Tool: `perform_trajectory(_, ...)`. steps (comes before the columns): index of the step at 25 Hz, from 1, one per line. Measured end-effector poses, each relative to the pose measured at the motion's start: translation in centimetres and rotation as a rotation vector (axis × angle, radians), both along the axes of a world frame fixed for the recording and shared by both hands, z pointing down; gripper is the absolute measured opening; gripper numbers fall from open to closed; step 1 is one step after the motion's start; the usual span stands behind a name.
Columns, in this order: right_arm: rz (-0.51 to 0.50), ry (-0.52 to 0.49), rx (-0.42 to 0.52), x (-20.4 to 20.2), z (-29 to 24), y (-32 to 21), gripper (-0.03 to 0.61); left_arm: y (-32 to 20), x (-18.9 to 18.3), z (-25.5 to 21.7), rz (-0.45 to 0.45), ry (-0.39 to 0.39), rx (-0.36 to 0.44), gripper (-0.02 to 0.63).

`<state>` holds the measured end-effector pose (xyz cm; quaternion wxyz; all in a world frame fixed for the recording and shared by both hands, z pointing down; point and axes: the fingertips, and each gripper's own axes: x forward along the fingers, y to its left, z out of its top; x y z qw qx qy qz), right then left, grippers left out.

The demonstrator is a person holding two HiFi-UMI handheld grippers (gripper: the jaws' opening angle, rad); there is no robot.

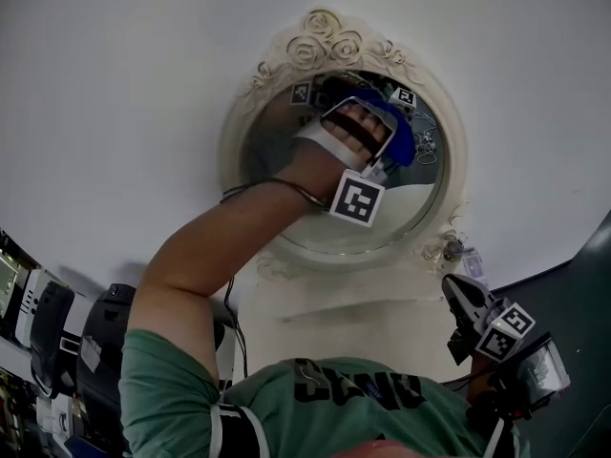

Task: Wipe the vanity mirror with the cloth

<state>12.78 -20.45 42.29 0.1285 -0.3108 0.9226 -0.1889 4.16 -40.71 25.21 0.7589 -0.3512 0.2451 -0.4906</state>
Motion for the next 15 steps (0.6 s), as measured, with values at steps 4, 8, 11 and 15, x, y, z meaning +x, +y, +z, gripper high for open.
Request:
perform_trajectory(4,0.039,-0.008,0.005,2.5,-0.2,0.5,0.011,-1.2,4.5,0.3,0.012,-0.041,-0.002,0.114)
perform_trajectory(8,0.057,-0.008,0.001,3.3,0.0,1.2,0.011,-1.4,6.0,0.4,0.005,-0.052,-0.012,0.114)
perform_trajectory(11,0.048,-0.001,0.005,2.3,-0.3,1.5,0.012,-0.9,5.6,0.0,0.018,-0.042,-0.017,0.114)
perform_trajectory(15,0.024,0.017,0.025,-0.4,-1.4,1.7,0.011,2.2,1.4,-1.0,0.055,-0.006,0.011,0.114)
